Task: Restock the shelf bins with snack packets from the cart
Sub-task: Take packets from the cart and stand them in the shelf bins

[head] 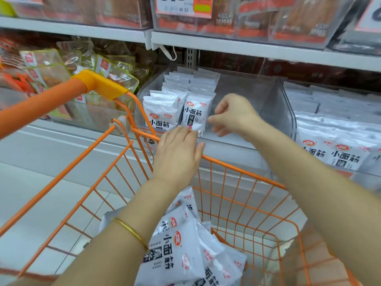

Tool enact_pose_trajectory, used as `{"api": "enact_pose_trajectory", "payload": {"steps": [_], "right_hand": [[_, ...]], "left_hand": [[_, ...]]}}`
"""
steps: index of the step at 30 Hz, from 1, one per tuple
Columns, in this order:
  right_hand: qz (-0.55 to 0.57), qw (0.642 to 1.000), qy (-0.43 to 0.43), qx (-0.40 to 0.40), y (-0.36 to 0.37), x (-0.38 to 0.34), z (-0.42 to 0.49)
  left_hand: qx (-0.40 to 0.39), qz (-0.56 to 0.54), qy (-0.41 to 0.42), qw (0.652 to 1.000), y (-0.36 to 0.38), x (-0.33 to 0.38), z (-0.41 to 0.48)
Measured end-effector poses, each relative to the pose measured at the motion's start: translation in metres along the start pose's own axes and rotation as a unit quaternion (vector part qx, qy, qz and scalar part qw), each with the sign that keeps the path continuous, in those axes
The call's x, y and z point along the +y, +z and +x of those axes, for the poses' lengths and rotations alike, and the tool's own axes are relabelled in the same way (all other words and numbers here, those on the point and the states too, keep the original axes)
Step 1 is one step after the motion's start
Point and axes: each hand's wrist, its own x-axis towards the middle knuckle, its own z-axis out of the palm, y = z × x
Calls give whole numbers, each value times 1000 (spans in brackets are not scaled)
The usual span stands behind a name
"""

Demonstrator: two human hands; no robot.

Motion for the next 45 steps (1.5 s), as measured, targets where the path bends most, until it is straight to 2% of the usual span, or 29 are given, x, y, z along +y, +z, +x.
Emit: {"api": "enact_pose_trajectory", "payload": {"steps": [1, 3, 6, 8, 9, 12, 15, 17, 20, 24, 26, 27, 30, 32, 34, 36, 38, 40, 42, 45], "right_hand": [[18, 999, -23, -27, -9, -4, -22], [22, 991, -31, -132, -14, -5, -63], [-145, 942, -19, -302, 18, 16, -97], [-272, 901, -21, -337, 49, 36, -100], [-301, 889, -17, -345, 63, 45, -99], [-254, 889, 19, -380, 86, 61, -97], [-140, 933, 100, -316, 103, 79, -95], [-132, 951, 108, -257, 113, 88, -92], [-201, 955, 40, -216, 107, 87, -93], [-271, 947, -97, -142, 58, 58, -104], [-262, 951, -134, -94, 29, 45, -106], [-226, 962, -126, -83, 15, 39, -107], [-32, 995, -54, -82, -10, 27, -105], [56, 995, -19, -81, -15, 25, -100], [131, 987, 6, -97, -14, 23, -97], [158, 979, 24, -130, -11, 19, -95], [119, 978, 25, -171, -10, 15, -92], [99, 980, 26, -168, -15, 10, -81], [135, 985, 33, -107, -23, 6, -61], [225, 974, 40, 1, -24, 1, -24]], "left_hand": [[-5, -2, -5, 1000, -1, 0, 1], [-10, -10, -19, 1000, -2, 0, 2], [6, -31, -26, 999, -3, -2, 4], [14, -48, -27, 998, -3, -3, 5], [19, -57, -29, 998, -4, -2, 5], [27, -71, -33, 997, -8, 0, 2], [32, -74, -29, 996, -9, 0, 1], [31, -77, -31, 996, -8, -1, 1], [38, -88, -31, 995, -9, 0, 2], [64, -116, -36, 991, -13, 5, 3], [82, -162, -50, 982, -18, 10, 4], [86, -200, -61, 974, -22, 13, 4], [54, -376, -86, 921, -32, 20, 3], [23, -451, -90, 888, -37, 24, 3], [28, -497, -109, 860, -39, 25, 4], [59, -526, -136, 837, -39, 22, 6], [97, -533, -158, 825, -40, 17, 8], [122, -539, -180, 814, -39, 14, 11], [140, -503, -197, 830, -37, 10, 14], [134, -326, -161, 922, -32, 1, 12]]}}
